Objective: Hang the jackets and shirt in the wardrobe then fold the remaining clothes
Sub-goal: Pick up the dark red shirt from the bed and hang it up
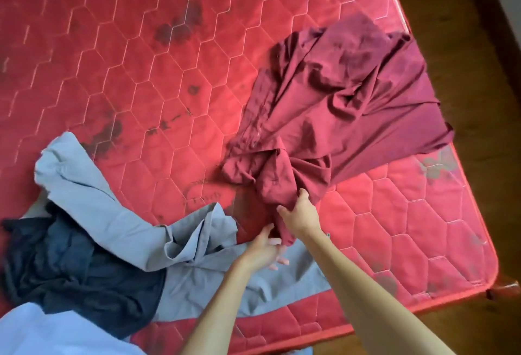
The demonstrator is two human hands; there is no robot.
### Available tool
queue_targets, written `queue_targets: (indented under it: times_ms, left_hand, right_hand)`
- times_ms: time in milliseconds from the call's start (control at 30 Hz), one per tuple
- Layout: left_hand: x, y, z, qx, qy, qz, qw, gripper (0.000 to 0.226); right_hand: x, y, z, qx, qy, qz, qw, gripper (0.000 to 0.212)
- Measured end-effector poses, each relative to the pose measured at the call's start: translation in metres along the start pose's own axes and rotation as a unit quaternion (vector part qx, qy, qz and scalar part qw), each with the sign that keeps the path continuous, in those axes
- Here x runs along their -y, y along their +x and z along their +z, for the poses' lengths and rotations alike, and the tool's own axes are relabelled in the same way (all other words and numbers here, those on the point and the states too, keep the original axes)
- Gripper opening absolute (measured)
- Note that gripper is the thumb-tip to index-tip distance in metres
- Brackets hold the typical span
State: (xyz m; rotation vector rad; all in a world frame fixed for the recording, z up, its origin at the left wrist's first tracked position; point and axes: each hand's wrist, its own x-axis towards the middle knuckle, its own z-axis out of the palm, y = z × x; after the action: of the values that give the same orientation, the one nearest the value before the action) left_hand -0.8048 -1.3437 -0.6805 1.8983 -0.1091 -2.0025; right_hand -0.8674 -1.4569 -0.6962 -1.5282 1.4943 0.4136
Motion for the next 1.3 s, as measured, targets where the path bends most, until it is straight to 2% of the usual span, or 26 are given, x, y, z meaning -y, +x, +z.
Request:
queue_targets:
  times_ms: [33,100,133,200,233,300,367,400,467,533,567,600,667,767,800,900,933,1000,1067,1133,1167,1233,1300]
  left_hand:
    - [0.004,-0.001,0.002,0.014,-0.006,-0.014,1.000,0.056]
    - [0.008,-0.003,0.005,0.010,-0.032,-0.020,0.999,0.042]
    - [0.005,-0.007,0.005,-0.011,-0.067,-0.018,0.998,0.037]
    - [-0.002,-0.019,0.000,-0.094,-0.138,-0.012,0.986,0.033]
    - [-0.009,-0.028,-0.003,-0.126,-0.177,-0.006,0.976,0.037]
    - [-0.026,-0.046,-0.011,-0.117,-0.268,0.018,0.956,0.055]
    - [-0.049,-0.070,-0.017,-0.085,-0.344,0.051,0.934,0.067]
    - [-0.063,-0.082,-0.017,-0.082,-0.377,0.069,0.920,0.066]
    - [-0.092,-0.115,-0.009,-0.106,-0.376,0.107,0.915,0.049]
    - [-0.113,-0.153,0.003,-0.140,-0.307,0.167,0.926,0.015]
    - [-0.121,-0.174,0.010,-0.145,-0.273,0.200,0.930,0.015]
    - [-0.127,-0.192,0.017,-0.138,-0.255,0.229,0.929,0.026]
    - [-0.131,-0.233,0.030,-0.117,-0.221,0.279,0.927,0.041]
    - [-0.123,-0.298,0.053,-0.080,-0.155,0.336,0.926,0.047]
    - [-0.116,-0.322,0.063,-0.066,-0.143,0.354,0.922,0.047]
    - [-0.083,-0.386,0.094,-0.045,-0.103,0.390,0.914,0.051]
    - [-0.067,-0.408,0.106,-0.030,-0.093,0.400,0.911,0.052]
    - [-0.031,-0.452,0.128,-0.013,-0.056,0.416,0.908,0.052]
    - [0.009,-0.495,0.148,-0.024,-0.017,0.427,0.904,0.048]
    - [0.050,-0.537,0.166,-0.052,0.011,0.440,0.896,0.040]
    - [0.072,-0.558,0.173,-0.064,0.019,0.455,0.888,0.033]
    - [0.117,-0.595,0.184,-0.087,0.040,0.468,0.879,0.018]
    - [0.161,-0.631,0.189,-0.131,0.077,0.469,0.870,0.023]
  right_hand:
    - [0.001,0.001,0.005,0.002,0.005,0.007,1.000,0.050]
    - [0.003,-0.003,0.008,-0.002,0.007,0.005,1.000,0.028]
    - [0.005,-0.007,0.006,-0.001,0.011,-0.003,1.000,0.022]
    - [0.013,-0.026,-0.007,0.015,0.048,-0.038,0.998,0.023]
    - [0.019,-0.040,-0.018,0.033,0.085,-0.052,0.994,0.029]
    - [0.031,-0.073,-0.047,0.084,0.183,-0.075,0.977,0.047]
    - [0.039,-0.110,-0.076,0.152,0.245,-0.095,0.953,0.049]
    - [0.042,-0.130,-0.090,0.185,0.243,-0.106,0.946,0.044]
    - [0.046,-0.174,-0.117,0.241,0.207,-0.128,0.940,0.039]
    - [0.040,-0.212,-0.139,0.283,0.186,-0.144,0.930,0.043]
    - [0.034,-0.229,-0.148,0.294,0.183,-0.155,0.925,0.041]
    - [0.029,-0.245,-0.158,0.296,0.185,-0.167,0.922,0.037]
    - [0.015,-0.276,-0.175,0.287,0.198,-0.184,0.919,0.023]
    - [-0.012,-0.316,-0.194,0.231,0.252,-0.194,0.920,0.036]
    - [-0.021,-0.329,-0.198,0.187,0.265,-0.197,0.925,0.038]
    - [-0.056,-0.365,-0.204,-0.003,0.243,-0.267,0.932,0.022]
    - [-0.066,-0.379,-0.205,-0.058,0.225,-0.307,0.923,0.028]
    - [-0.083,-0.415,-0.208,-0.124,0.172,-0.387,0.898,0.053]
    - [-0.092,-0.455,-0.208,-0.139,0.112,-0.469,0.865,0.081]
    - [-0.096,-0.501,-0.201,-0.120,0.048,-0.540,0.832,0.093]
    - [-0.097,-0.526,-0.194,-0.107,0.025,-0.568,0.815,0.087]
    - [-0.101,-0.573,-0.172,-0.097,0.007,-0.598,0.795,0.052]
    - [-0.101,-0.616,-0.148,-0.113,-0.009,-0.615,0.780,0.030]
